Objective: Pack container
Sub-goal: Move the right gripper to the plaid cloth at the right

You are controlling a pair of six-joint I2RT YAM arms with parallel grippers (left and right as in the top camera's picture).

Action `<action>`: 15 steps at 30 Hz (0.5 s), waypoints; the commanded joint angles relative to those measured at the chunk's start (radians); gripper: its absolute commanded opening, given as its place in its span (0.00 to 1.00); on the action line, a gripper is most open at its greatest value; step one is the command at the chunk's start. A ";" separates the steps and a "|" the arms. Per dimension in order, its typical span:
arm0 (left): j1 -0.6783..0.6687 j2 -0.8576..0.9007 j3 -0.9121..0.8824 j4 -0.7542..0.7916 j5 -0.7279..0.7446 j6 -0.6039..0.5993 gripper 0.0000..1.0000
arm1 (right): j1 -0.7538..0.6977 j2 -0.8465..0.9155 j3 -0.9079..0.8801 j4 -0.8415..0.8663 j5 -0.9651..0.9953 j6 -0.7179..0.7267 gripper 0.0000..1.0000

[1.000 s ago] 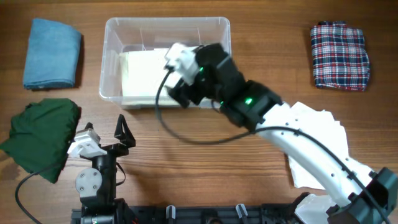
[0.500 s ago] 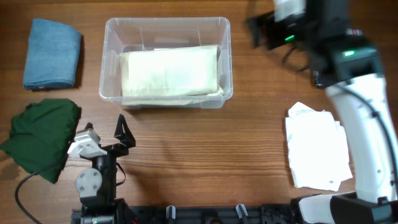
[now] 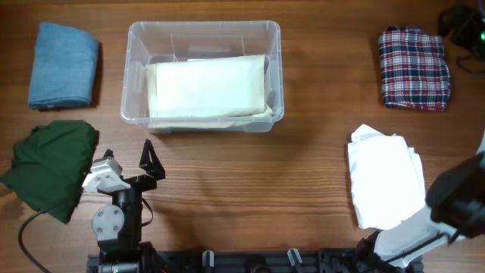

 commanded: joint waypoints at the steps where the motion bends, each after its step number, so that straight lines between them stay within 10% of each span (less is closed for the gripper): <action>1: -0.004 -0.007 -0.006 0.003 -0.010 0.016 1.00 | -0.071 0.100 0.012 0.008 -0.111 0.069 1.00; 15: -0.004 -0.007 -0.006 0.003 -0.010 0.016 1.00 | -0.200 0.260 0.003 -0.041 -0.098 -0.171 1.00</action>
